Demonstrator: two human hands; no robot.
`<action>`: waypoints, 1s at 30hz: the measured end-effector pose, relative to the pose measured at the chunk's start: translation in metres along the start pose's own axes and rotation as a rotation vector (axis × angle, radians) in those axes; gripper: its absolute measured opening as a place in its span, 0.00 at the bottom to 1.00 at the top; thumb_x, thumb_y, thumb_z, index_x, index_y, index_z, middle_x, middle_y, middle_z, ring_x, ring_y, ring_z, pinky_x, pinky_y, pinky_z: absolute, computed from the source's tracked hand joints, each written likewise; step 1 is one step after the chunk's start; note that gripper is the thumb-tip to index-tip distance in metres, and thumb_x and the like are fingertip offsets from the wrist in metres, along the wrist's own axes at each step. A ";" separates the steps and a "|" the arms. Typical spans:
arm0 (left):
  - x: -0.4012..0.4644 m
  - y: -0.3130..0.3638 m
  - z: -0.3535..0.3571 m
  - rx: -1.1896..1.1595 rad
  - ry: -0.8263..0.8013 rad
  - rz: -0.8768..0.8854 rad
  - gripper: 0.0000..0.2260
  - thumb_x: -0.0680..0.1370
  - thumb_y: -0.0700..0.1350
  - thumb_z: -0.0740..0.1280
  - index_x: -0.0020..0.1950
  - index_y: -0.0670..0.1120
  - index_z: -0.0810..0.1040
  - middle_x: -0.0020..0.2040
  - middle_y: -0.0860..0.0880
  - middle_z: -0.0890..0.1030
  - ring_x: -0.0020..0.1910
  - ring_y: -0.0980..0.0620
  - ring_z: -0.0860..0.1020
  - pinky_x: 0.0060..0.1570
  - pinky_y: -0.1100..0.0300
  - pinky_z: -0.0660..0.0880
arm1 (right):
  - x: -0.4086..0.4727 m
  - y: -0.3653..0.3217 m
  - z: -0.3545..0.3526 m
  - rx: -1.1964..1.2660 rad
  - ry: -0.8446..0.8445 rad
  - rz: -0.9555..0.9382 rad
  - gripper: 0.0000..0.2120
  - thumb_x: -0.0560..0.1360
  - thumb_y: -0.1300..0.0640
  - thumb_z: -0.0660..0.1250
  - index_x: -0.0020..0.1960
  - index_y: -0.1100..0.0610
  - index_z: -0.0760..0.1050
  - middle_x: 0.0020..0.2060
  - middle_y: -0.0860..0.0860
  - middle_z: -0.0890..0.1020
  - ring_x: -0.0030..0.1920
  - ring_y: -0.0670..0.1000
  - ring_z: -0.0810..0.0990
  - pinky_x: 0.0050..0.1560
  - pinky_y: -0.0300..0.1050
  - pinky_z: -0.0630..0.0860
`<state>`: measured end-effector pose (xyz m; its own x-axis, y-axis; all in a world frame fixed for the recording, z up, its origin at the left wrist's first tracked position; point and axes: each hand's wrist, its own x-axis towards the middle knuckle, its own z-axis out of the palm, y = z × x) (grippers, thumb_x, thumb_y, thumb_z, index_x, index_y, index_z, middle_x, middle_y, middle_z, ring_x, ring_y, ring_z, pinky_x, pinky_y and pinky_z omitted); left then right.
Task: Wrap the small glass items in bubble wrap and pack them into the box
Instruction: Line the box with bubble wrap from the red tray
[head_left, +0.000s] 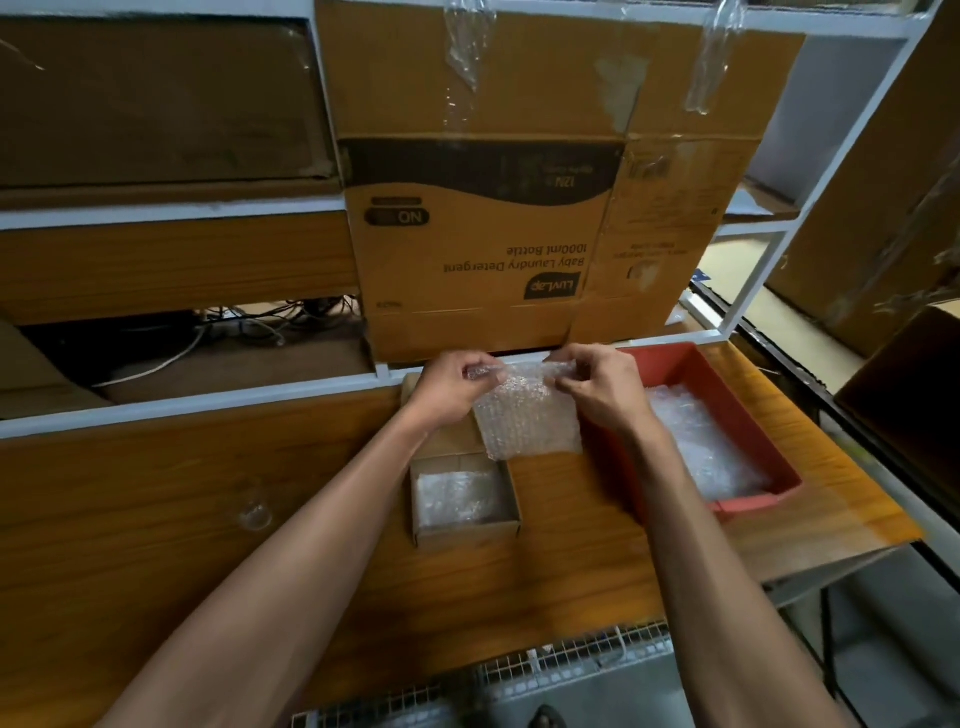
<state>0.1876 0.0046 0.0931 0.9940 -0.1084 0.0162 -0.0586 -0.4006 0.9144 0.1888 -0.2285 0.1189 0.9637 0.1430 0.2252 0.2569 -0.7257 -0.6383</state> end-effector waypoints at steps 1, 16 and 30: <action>-0.003 -0.002 -0.004 0.005 0.010 -0.002 0.08 0.81 0.53 0.73 0.57 0.52 0.86 0.55 0.58 0.85 0.57 0.58 0.81 0.54 0.60 0.74 | -0.002 -0.003 0.002 -0.022 0.004 0.006 0.07 0.76 0.52 0.78 0.53 0.51 0.86 0.48 0.50 0.83 0.47 0.48 0.81 0.48 0.39 0.75; -0.032 -0.040 -0.030 -0.292 0.082 -0.201 0.21 0.83 0.51 0.70 0.75 0.46 0.74 0.62 0.54 0.80 0.62 0.54 0.78 0.58 0.60 0.74 | -0.028 -0.031 0.042 0.585 -0.173 0.220 0.13 0.85 0.50 0.66 0.45 0.55 0.77 0.37 0.47 0.78 0.38 0.44 0.77 0.41 0.42 0.76; -0.030 -0.066 -0.038 -0.183 0.121 -0.309 0.30 0.83 0.49 0.71 0.82 0.42 0.66 0.76 0.44 0.75 0.67 0.48 0.78 0.69 0.49 0.77 | -0.033 -0.018 0.076 0.755 -0.238 0.435 0.06 0.81 0.59 0.72 0.55 0.60 0.78 0.43 0.51 0.85 0.44 0.50 0.84 0.45 0.44 0.81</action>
<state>0.1653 0.0683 0.0478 0.9665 0.1046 -0.2344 0.2527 -0.2274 0.9404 0.1574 -0.1692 0.0669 0.9546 0.1558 -0.2537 -0.2356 -0.1258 -0.9637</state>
